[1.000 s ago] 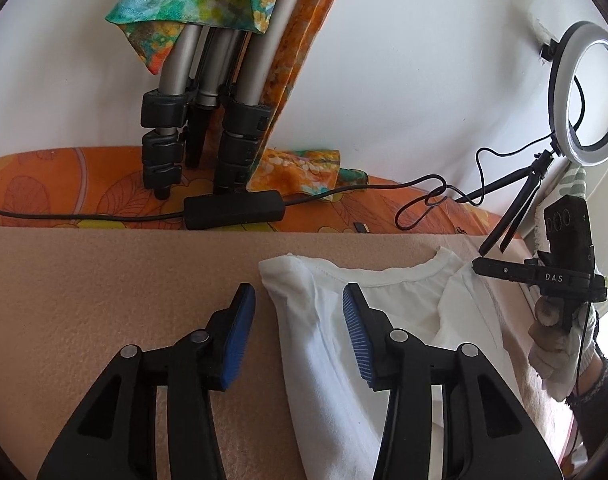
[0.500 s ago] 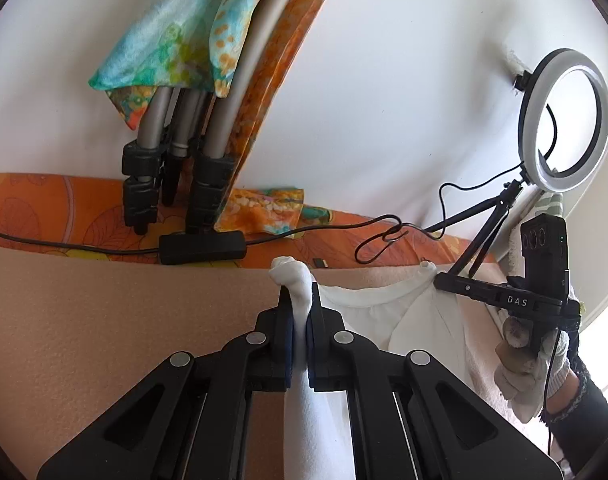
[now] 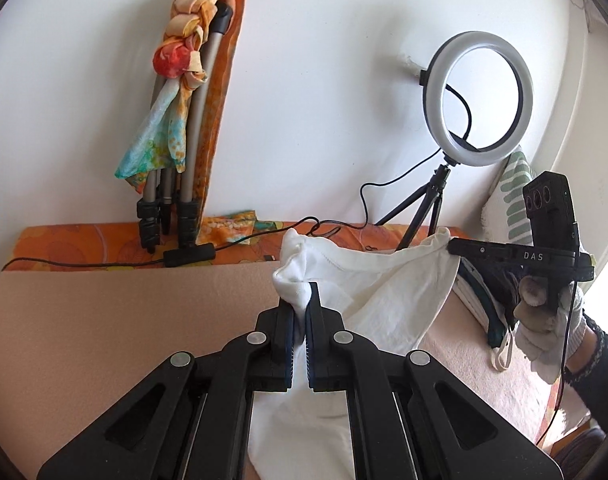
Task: Fold small clothes
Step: 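Fold the collar end over onto the hem with both grippers and release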
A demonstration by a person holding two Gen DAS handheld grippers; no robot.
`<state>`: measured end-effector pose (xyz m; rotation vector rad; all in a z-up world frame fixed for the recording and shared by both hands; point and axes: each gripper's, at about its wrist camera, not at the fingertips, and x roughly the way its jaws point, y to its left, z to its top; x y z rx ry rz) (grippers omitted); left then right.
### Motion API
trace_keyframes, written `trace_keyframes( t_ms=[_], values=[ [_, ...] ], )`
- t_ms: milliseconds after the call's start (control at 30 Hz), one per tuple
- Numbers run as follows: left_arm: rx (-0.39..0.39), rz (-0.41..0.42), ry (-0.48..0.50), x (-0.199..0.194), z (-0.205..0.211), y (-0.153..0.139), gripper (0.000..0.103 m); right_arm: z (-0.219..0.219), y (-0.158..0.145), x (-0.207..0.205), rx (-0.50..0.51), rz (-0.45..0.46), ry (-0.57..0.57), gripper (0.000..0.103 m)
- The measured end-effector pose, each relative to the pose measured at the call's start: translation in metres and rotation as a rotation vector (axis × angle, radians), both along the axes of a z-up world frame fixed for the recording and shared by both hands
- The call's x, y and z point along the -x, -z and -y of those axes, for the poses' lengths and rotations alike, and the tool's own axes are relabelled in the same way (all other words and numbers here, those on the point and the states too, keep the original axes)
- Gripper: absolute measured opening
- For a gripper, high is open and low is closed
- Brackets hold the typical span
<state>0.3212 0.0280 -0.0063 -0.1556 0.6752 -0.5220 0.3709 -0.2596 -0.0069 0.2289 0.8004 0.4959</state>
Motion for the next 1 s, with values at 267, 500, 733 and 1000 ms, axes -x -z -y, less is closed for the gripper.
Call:
trace_keyframes(
  t_ms=[267,500,733,1000],
  values=[
    [-0.04,0.018,0.01,0.077,-0.005,-0.008,0.003,-0.009,-0.014,0.09,0.021,0.027,-0.028,0.006],
    [-0.071,-0.035,0.049,0.155,0.002,0.023,0.003,-0.011,0.011,0.171,0.038,0.007,-0.054,0.006],
    [-0.118,-0.093,0.075,0.202,0.008,0.061,0.003,-0.008,0.053,0.225,0.086,-0.046,-0.069,0.006],
    [-0.215,-0.054,0.086,0.221,0.001,0.067,0.004,-0.007,0.067,0.246,0.143,-0.023,-0.074,0.006]
  ],
)
